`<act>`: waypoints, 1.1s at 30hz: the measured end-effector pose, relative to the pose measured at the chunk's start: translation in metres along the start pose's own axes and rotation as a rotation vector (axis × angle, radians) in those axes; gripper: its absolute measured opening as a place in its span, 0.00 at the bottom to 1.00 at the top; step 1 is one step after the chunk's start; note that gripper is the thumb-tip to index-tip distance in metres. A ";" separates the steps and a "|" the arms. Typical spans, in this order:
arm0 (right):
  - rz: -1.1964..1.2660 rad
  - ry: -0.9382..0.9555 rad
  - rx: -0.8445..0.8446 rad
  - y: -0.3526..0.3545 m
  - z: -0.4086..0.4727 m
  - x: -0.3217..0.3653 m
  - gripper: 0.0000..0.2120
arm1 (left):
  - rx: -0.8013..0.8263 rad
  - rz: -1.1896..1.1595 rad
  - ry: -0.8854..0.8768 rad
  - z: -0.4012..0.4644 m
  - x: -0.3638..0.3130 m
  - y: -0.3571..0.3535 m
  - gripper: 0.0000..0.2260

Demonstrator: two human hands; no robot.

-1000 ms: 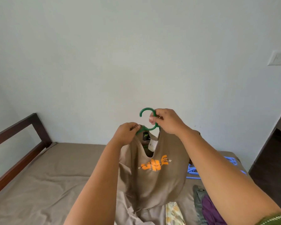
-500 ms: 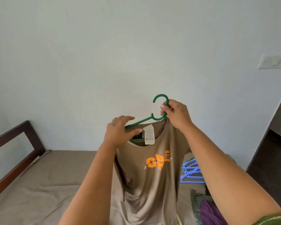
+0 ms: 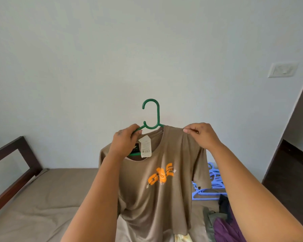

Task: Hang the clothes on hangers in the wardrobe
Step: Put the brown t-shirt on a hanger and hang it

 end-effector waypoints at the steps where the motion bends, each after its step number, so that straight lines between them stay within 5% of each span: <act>1: -0.003 0.010 -0.064 0.002 0.001 0.000 0.07 | -0.020 -0.023 0.021 0.000 0.003 0.001 0.08; 5: 0.011 -0.033 -0.237 0.015 0.005 -0.013 0.07 | -0.120 -0.005 0.061 0.001 0.016 0.012 0.07; 8: 0.005 0.126 -0.351 0.027 -0.002 -0.004 0.05 | -0.194 0.028 0.122 0.000 0.020 0.025 0.08; 13: 0.069 0.127 -0.136 0.008 -0.007 0.024 0.14 | -0.245 0.024 0.093 0.006 0.006 0.031 0.09; 18: -0.112 0.148 0.068 -0.019 0.009 0.038 0.10 | -0.212 0.082 0.003 0.013 0.000 0.025 0.08; 24: 0.149 0.140 -0.152 -0.021 0.007 0.040 0.10 | -0.202 0.111 0.006 0.014 0.001 0.024 0.09; 29: -0.102 0.308 -0.232 -0.040 -0.002 0.049 0.09 | -0.185 0.148 0.053 0.005 0.000 0.013 0.10; 33: -0.132 0.191 -0.182 -0.040 -0.004 0.038 0.28 | -0.185 0.150 0.107 -0.001 -0.003 0.011 0.10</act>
Point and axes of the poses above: each hand's wrist, its own z-axis towards the middle knuckle, its own y-axis out of the back of the hand, x = y × z, the point moved 4 cm from there along z, towards the middle knuckle, and after that the axes turned 7 degrees about z, right-handed, at the moved point
